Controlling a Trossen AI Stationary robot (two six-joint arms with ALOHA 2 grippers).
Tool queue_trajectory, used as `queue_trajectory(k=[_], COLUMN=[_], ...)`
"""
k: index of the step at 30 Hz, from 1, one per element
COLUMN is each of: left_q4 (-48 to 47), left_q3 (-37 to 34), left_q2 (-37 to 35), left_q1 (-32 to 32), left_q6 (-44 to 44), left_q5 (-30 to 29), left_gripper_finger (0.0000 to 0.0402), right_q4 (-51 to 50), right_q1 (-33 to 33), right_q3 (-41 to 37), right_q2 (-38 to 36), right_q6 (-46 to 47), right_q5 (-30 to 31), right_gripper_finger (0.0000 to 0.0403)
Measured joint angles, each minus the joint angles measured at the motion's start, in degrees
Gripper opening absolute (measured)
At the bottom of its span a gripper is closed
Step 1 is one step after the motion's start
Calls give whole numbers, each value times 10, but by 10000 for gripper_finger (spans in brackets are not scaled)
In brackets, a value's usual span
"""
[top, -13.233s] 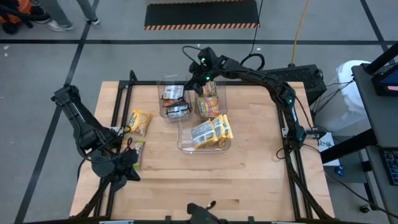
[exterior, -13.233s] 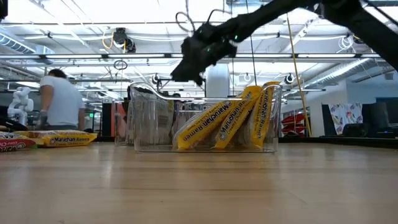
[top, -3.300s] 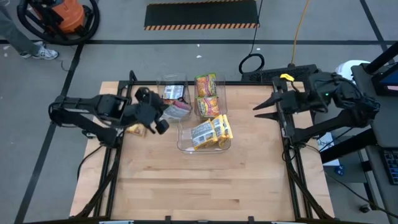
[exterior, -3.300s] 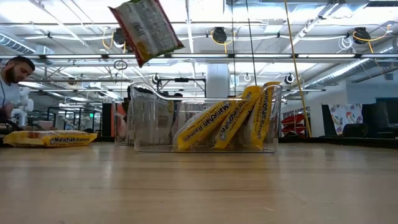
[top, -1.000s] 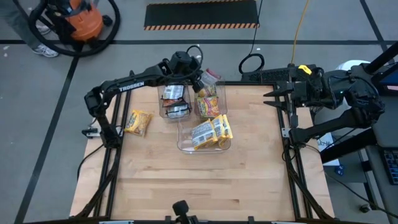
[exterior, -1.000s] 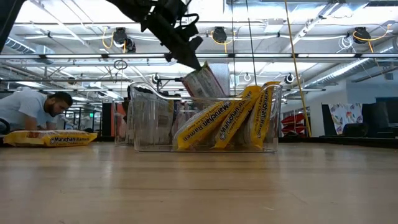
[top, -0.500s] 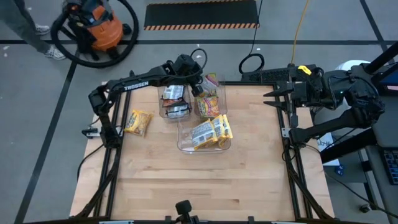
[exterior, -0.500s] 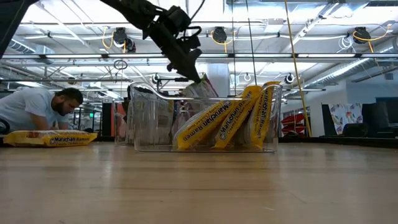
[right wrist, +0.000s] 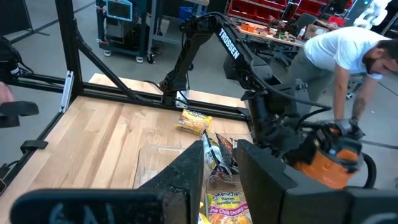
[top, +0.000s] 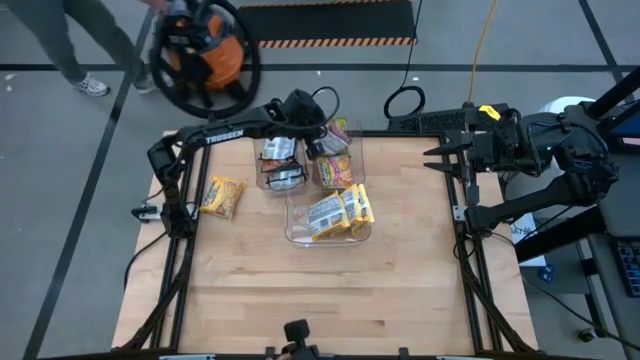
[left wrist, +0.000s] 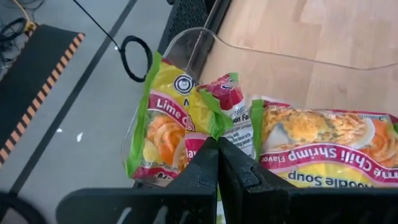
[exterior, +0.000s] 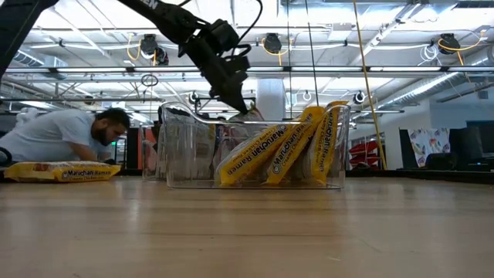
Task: Sort Maruchan noodles
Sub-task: Put the green noodle pack into the top right transparent bin
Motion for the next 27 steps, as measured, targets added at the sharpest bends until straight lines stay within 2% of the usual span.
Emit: queue_trajectory(k=[5,13,27], left_q4=[-2,17,20], left_q3=[0,0,0], left_q2=[0,0,0], left_q1=[12,12,12], left_q6=[-2,-2,-11], left_q5=[25,28,68], left_gripper_finger=[0,0,0], right_q4=[0,0,0], right_q1=[0,0,0], right_q3=[0,0,0], right_q2=[0,0,0], right_q6=[-14,-19,-19], right_q5=[0,0,0], right_gripper_finger=[93,93,93])
